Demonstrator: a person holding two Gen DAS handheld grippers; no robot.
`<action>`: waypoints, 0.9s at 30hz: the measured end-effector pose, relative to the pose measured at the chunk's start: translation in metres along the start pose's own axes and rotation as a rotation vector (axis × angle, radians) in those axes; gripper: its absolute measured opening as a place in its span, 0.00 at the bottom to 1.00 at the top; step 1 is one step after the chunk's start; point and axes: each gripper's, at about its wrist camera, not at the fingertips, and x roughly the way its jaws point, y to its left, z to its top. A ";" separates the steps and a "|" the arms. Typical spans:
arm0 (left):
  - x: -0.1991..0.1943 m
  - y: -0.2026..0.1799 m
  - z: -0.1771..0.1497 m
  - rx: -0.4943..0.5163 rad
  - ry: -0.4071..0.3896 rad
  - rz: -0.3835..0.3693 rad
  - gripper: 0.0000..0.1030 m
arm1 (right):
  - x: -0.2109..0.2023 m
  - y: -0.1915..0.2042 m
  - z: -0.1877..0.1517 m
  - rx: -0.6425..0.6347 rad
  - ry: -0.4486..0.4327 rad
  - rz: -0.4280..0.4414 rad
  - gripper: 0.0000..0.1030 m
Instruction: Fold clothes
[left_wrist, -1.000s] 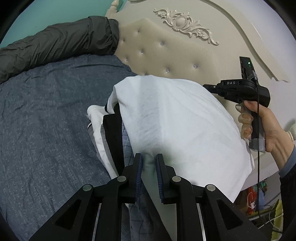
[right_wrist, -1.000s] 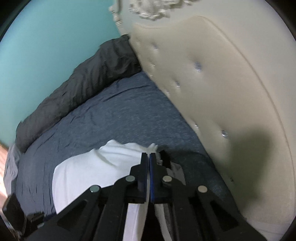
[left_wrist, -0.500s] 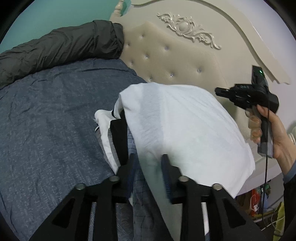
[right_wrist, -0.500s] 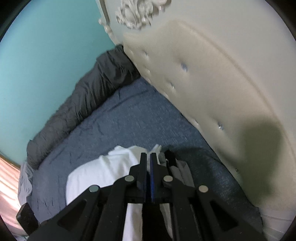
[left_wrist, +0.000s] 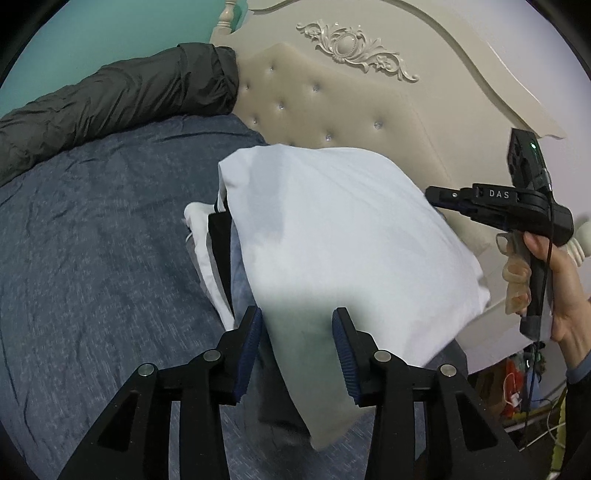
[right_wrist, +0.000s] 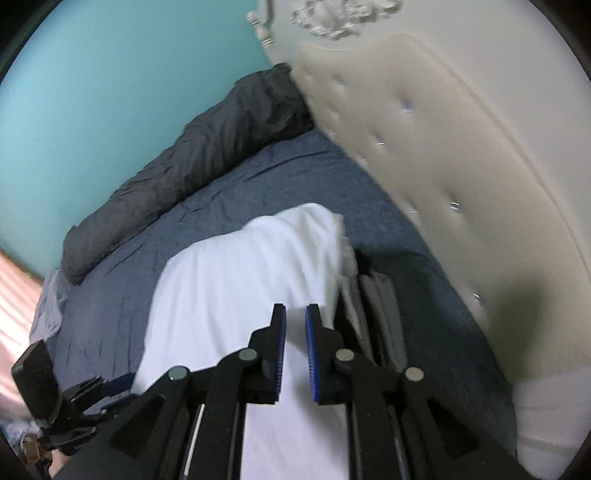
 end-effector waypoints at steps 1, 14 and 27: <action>-0.002 -0.001 -0.003 -0.002 -0.001 0.003 0.42 | -0.005 -0.001 -0.004 0.008 -0.015 -0.015 0.10; -0.061 -0.023 -0.020 0.025 -0.052 0.047 0.46 | -0.075 0.024 -0.057 -0.017 -0.151 0.029 0.11; -0.134 -0.064 -0.030 0.082 -0.133 0.060 0.57 | -0.139 0.058 -0.097 -0.034 -0.221 0.000 0.37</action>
